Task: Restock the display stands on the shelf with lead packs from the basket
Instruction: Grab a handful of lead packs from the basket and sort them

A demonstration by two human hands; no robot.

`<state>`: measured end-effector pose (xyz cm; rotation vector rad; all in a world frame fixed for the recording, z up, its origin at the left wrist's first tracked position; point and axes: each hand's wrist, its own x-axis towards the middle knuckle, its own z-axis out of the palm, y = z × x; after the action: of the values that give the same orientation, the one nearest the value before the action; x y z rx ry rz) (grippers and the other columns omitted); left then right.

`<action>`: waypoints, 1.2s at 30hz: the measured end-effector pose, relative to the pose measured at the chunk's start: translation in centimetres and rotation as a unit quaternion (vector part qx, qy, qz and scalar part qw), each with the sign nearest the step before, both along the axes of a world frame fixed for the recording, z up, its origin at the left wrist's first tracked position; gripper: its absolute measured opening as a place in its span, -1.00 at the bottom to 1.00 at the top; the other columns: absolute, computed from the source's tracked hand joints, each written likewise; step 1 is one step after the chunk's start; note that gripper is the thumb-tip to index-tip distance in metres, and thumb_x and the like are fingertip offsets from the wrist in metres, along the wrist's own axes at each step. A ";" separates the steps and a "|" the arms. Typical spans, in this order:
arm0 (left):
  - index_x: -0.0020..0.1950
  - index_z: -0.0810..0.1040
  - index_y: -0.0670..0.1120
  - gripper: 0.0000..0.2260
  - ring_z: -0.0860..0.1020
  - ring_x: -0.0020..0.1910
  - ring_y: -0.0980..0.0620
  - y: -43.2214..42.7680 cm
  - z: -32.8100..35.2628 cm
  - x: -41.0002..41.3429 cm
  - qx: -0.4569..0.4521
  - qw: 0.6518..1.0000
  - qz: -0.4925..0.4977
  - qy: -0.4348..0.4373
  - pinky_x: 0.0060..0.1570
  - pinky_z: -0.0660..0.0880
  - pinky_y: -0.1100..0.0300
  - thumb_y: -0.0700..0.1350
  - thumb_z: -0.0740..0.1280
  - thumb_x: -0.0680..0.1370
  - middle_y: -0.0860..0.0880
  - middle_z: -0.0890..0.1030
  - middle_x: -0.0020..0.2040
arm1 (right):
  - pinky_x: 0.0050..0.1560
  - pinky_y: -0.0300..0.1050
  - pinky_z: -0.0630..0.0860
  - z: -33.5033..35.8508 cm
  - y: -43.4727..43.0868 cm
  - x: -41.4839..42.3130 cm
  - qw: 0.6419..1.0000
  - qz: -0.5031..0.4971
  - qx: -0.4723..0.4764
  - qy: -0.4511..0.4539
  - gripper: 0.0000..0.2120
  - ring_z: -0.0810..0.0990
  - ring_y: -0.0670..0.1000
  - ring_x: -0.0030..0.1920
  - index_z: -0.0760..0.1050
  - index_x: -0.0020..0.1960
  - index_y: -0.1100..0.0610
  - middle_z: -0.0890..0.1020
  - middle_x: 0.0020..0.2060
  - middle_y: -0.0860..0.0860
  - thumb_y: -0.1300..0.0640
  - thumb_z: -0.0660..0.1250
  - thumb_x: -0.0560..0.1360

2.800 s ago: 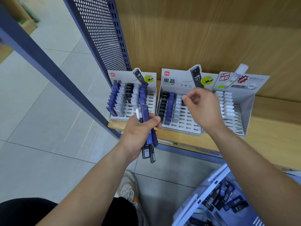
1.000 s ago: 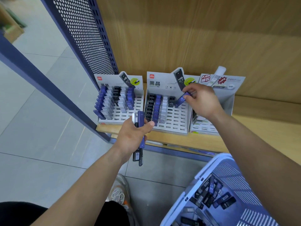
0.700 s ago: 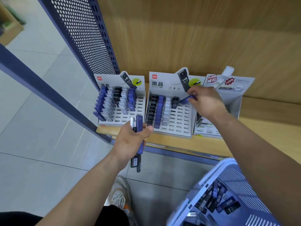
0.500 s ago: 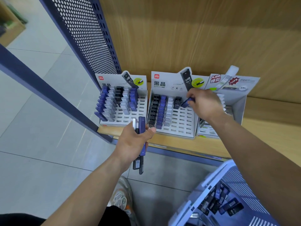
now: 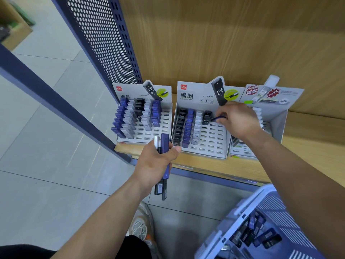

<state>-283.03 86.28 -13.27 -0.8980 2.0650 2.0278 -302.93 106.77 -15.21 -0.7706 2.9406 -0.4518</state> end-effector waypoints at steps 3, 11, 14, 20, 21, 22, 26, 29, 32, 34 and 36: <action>0.05 0.53 -0.20 -0.72 0.45 -0.37 -0.04 0.0 0.0 0.0 0.002 1.000 0.000 -0.001 -0.33 0.45 0.07 -0.02 0.47 0.55 -0.11 0.54 -0.23 | -0.17 -0.12 0.37 -0.2 -0.2 0.1 1.000 -0.001 -0.004 0.000 -0.90 0.57 0.10 0.00 0.62 0.02 0.04 0.51 -0.11 -0.08 0.11 0.44 0.51; 0.06 0.53 -0.21 -0.73 0.45 -0.36 -0.04 0.0 0.2 0.0 0.010 1.000 0.006 0.004 -0.32 0.46 0.08 -0.04 0.48 0.55 -0.11 0.54 -0.22 | -0.12 0.03 0.56 -0.9 -0.2 -0.1 0.998 -0.022 -0.060 0.012 -0.88 0.60 0.20 -0.11 0.62 0.00 0.13 0.67 -0.13 0.11 0.24 0.30 0.56; 0.04 0.52 -0.22 -0.73 0.45 -0.37 -0.03 -0.1 0.1 0.1 0.010 1.000 0.004 0.008 -0.32 0.46 0.08 -0.04 0.47 0.56 -0.11 0.54 -0.22 | -0.17 0.03 0.55 -1.3 -0.4 -0.3 1.000 0.008 -0.005 0.011 -0.81 0.57 0.23 -0.15 0.60 -0.04 0.15 0.63 -0.14 0.13 0.28 0.21 0.57; -0.03 0.54 -0.11 -0.82 0.46 -0.37 -0.01 0.0 0.6 -0.2 0.027 0.999 0.013 0.011 -0.30 0.49 0.11 -0.04 0.47 0.55 -0.06 0.58 -0.22 | -0.08 0.05 0.58 1.3 -0.8 0.4 1.000 0.018 0.004 -0.007 -0.85 0.61 0.21 -0.08 0.64 0.00 0.17 0.65 -0.08 0.13 0.21 0.29 0.55; -0.03 0.55 -0.12 -0.82 0.46 -0.38 0.00 0.2 0.9 -0.2 0.038 0.999 0.014 0.013 -0.30 0.50 0.12 -0.05 0.47 0.56 -0.05 0.58 -0.23 | -0.06 0.04 0.58 2.3 -0.8 1.2 0.999 0.005 -0.032 0.010 -0.87 0.62 0.17 -0.08 0.65 0.00 0.16 0.66 -0.09 0.10 0.20 0.32 0.54; -0.03 0.55 -0.12 -0.83 0.46 -0.39 0.01 0.4 1.2 -0.3 0.050 0.998 0.016 0.015 -0.30 0.50 0.11 -0.05 0.46 0.56 -0.05 0.58 -0.24 | -0.05 0.00 0.59 3.4 -0.8 2.3 0.996 -0.013 -0.084 0.018 -0.89 0.64 0.10 -0.10 0.65 -0.02 0.14 0.67 -0.12 0.06 0.20 0.35 0.52; -0.08 0.53 -0.12 -0.82 0.45 -0.40 0.02 1.2 2.3 -0.7 0.083 0.996 0.024 0.030 -0.29 0.49 0.07 -0.04 0.45 0.57 -0.04 0.52 -0.28 | -0.21 -0.35 0.51 7.0 -1.0 10.7 0.950 -0.055 -0.277 -0.130 -0.91 0.62 -0.15 -0.29 0.66 -0.16 0.06 0.67 -0.34 -0.12 0.19 0.41 0.50; -0.11 0.47 -0.10 -0.76 0.44 -0.40 0.02 2.0 2.9 -0.7 0.103 0.994 0.033 0.034 -0.34 0.47 0.12 -0.01 0.46 0.56 -0.01 0.44 -0.33 | -0.17 -0.07 0.58 6.7 -1.4 16.9 0.905 -0.060 -0.348 -0.239 -0.89 0.65 0.05 -0.27 0.62 -0.20 0.02 0.67 -0.34 -0.04 0.14 0.45 0.50; -0.16 0.47 -0.08 -0.73 0.44 -0.40 0.04 2.9 3.7 -0.3 0.104 0.993 0.036 0.032 -0.37 0.48 0.17 0.04 0.47 0.54 0.05 0.44 -0.39 | -0.12 0.09 0.63 5.9 -2.4 20.2 0.865 -0.082 -0.401 -0.290 -0.90 0.67 0.09 -0.26 0.60 -0.15 -0.05 0.68 -0.29 -0.02 0.07 0.52 0.45; -0.19 0.52 -0.09 -0.71 0.48 -0.40 0.06 3.6 4.5 0.2 0.088 0.995 0.032 0.029 -0.31 0.52 0.17 0.08 0.46 0.54 0.08 0.49 -0.40 | -0.17 -0.03 0.61 5.7 -3.2 21.3 0.861 -0.101 -0.409 -0.286 -0.84 0.65 -0.01 -0.28 0.59 -0.15 -0.04 0.68 -0.29 -0.07 0.07 0.57 0.40; -0.17 0.54 -0.10 -0.69 0.55 -0.33 0.06 4.1 5.1 0.6 0.080 0.996 0.037 0.023 -0.24 0.59 0.11 0.13 0.45 0.53 0.03 0.55 -0.30 | -0.26 -0.20 0.53 5.8 -3.7 21.8 0.859 -0.121 -0.415 -0.275 -0.80 0.59 -0.10 -0.34 0.57 -0.18 -0.01 0.65 -0.35 -0.10 0.12 0.60 0.36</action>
<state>-282.46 90.36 -8.21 -0.9189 1.8851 2.2336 -281.14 103.11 -9.41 -0.2085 2.2185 -1.6924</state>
